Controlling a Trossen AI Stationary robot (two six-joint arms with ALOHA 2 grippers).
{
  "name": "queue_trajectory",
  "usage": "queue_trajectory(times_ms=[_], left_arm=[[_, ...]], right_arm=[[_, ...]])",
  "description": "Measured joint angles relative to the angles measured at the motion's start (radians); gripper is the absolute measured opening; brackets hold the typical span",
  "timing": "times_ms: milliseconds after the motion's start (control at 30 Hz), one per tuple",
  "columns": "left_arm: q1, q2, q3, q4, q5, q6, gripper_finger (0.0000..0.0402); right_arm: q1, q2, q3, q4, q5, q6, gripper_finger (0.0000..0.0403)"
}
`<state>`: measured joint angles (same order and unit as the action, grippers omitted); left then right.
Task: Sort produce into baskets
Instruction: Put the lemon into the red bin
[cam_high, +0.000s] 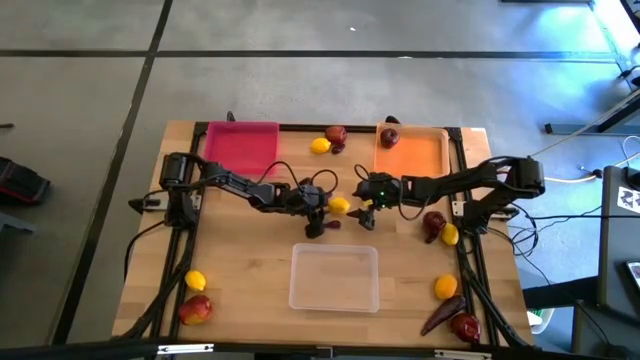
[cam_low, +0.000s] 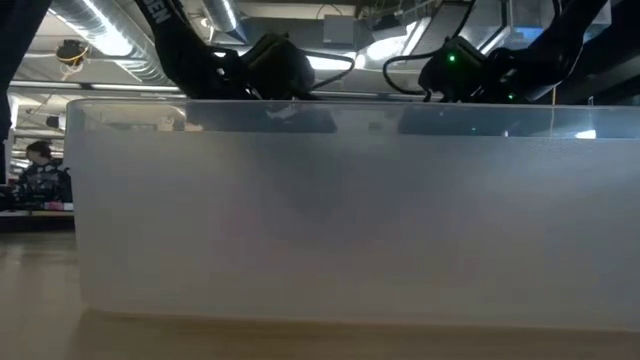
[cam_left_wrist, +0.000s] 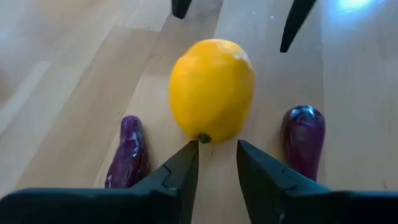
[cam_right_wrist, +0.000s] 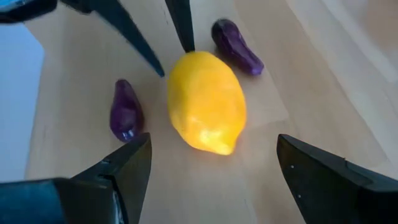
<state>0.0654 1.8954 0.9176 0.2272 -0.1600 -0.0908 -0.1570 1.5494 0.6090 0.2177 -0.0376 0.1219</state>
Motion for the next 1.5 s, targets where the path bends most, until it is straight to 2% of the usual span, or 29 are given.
queue_trajectory(times_ms=[300, 467, 733, 1033, 1167, 1500], left_arm=[[0.008, -0.024, 0.000, 0.012, 0.020, 0.065, 0.0229], [0.023, -0.024, 0.000, 0.048, 0.018, 0.058, 0.0265], [0.034, 0.029, 0.002, 0.131, 0.041, 0.161, 0.0264], [0.057, 0.082, 0.002, 0.207, 0.120, 0.185, 0.0263], [0.051, 0.082, 0.002, 0.210, 0.130, 0.220, 0.0263], [0.050, 0.051, 0.000, 0.194, 0.126, 0.220, 0.0263]], right_arm=[[0.000, 0.010, 0.000, 0.026, -0.006, -0.027, 0.0309], [0.000, 0.060, 0.000, 0.053, -0.007, -0.025, 0.0309], [0.000, 0.121, 0.000, 0.173, -0.007, -0.026, 0.0309], [0.000, 0.169, 0.000, 0.178, -0.008, -0.024, 0.0298], [0.001, 0.172, 0.000, 0.183, -0.015, -0.029, 0.0264], [0.002, 0.169, 0.000, 0.204, -0.021, -0.035, 0.0144]])
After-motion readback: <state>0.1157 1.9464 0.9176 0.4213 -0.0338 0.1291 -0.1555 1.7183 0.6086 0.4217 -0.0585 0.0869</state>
